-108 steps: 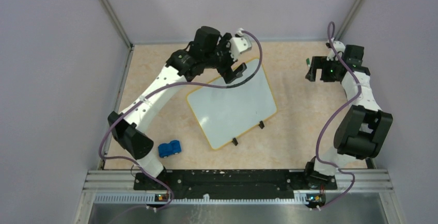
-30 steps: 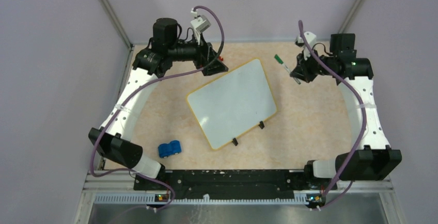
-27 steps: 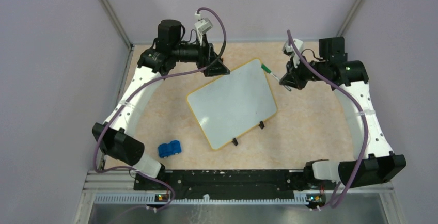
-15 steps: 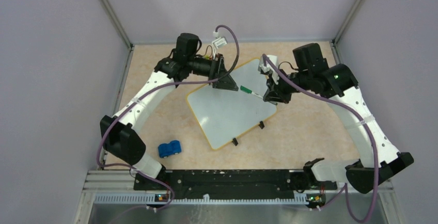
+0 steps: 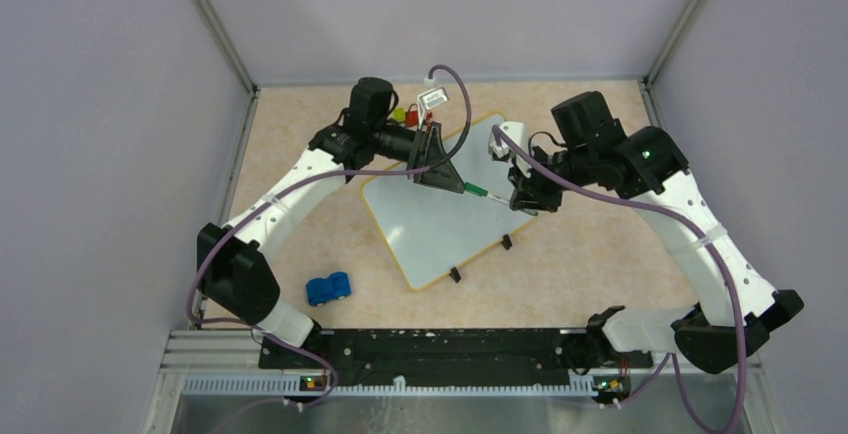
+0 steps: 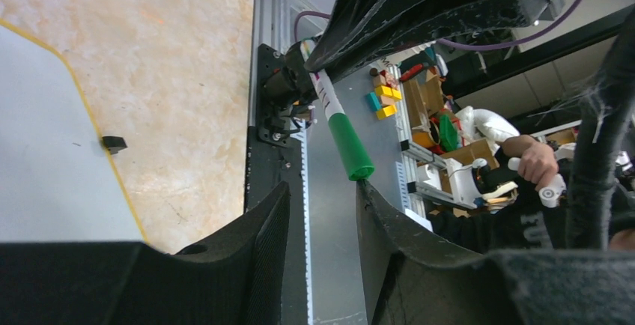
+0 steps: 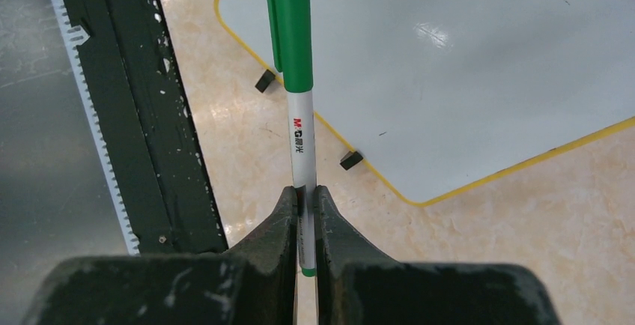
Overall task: Write a sentence on the whiteboard
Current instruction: Pass from the right arm to the left, then open the pen cap from the whiteboard marker, then place the pen cap at the center of the board.
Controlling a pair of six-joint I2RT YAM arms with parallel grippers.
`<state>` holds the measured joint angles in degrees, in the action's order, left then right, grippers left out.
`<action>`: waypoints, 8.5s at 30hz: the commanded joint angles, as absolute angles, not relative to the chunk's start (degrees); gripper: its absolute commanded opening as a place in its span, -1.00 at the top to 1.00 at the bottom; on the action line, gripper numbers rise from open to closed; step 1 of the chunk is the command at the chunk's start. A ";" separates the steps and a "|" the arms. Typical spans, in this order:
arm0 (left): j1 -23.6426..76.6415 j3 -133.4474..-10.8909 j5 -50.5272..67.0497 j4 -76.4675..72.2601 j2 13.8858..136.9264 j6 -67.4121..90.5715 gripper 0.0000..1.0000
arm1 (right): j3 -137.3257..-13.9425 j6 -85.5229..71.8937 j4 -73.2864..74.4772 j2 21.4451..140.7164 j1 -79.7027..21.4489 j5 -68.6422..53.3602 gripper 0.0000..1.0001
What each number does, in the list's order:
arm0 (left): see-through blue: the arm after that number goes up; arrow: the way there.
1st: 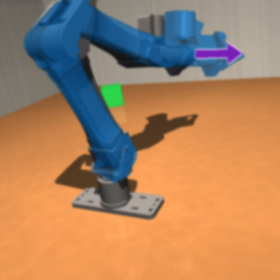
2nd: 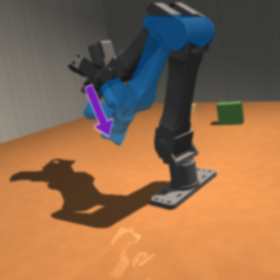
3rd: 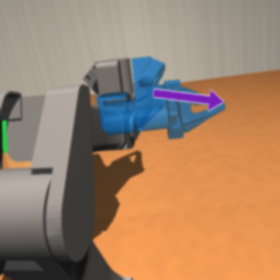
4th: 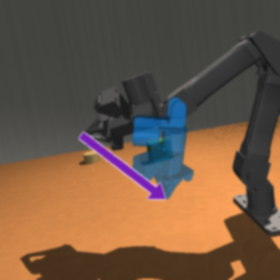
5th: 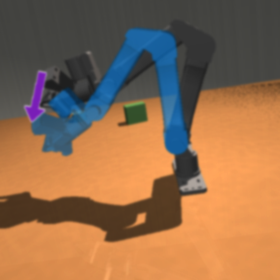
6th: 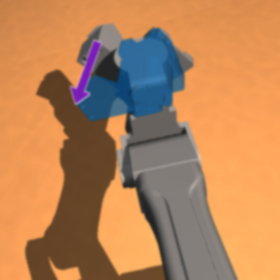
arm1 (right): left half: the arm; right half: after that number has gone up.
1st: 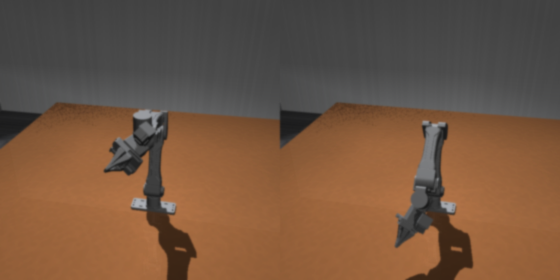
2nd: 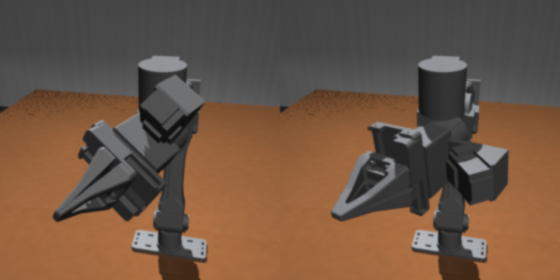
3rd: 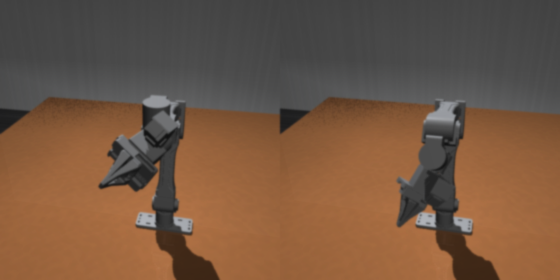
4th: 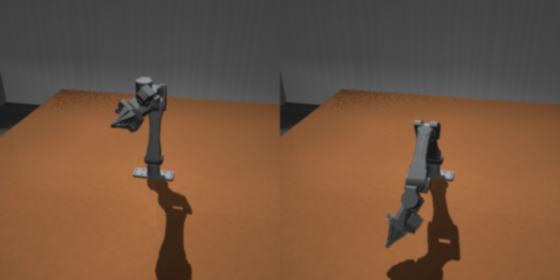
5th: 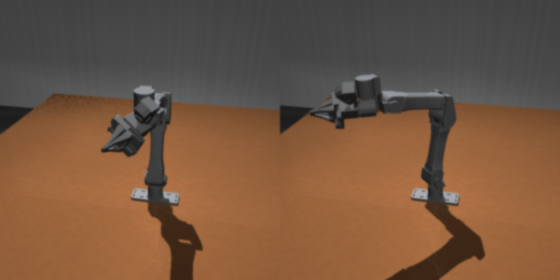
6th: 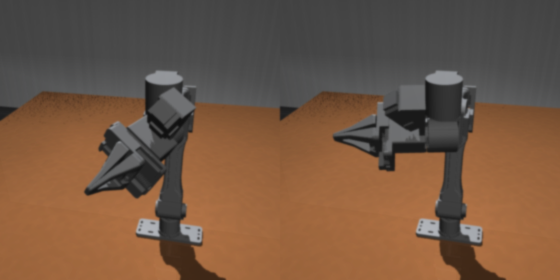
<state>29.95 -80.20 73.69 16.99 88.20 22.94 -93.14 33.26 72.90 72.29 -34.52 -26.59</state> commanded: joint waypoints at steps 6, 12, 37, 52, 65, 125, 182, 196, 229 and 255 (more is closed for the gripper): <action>30.89 -76.83 79.19 5.54 84.76 30.86 -0.06 | -94.27 33.67 68.16 71.50 -35.77 -23.04 1.00; 30.61 -77.89 75.97 9.24 84.91 27.69 -0.06 | -94.49 33.68 68.84 71.59 -35.69 -24.01 1.00; 31.88 -78.57 71.21 11.61 86.75 26.31 0.13 | -93.52 33.47 69.97 74.40 -39.33 -21.39 1.00; 32.79 -77.57 70.81 10.81 87.69 26.98 0.39 | -94.92 33.31 70.19 75.38 -40.38 -21.18 1.00; 31.86 -76.57 72.29 6.86 87.41 28.13 1.00 | -94.66 27.88 62.64 71.78 -40.30 -22.21 -0.16; 19.74 -60.02 67.79 -67.06 82.15 74.88 1.00 | -82.16 -22.29 17.16 72.04 -25.80 -58.04 0.38; 22.32 -60.65 68.32 -66.14 83.58 73.50 1.00 | -84.33 -21.92 16.98 73.48 -26.08 -55.55 0.86; 14.48 -58.59 67.87 -64.45 81.20 72.81 1.00 | -84.19 -19.74 19.90 71.11 -20.21 -58.67 1.00; -6.86 -78.05 12.70 47.97 94.44 -21.54 0.85 | -76.08 4.38 39.75 67.04 1.85 -61.42 1.00; -6.68 -73.32 7.53 39.82 108.18 -21.77 0.46 | -74.66 5.72 40.44 67.31 1.61 -61.65 1.00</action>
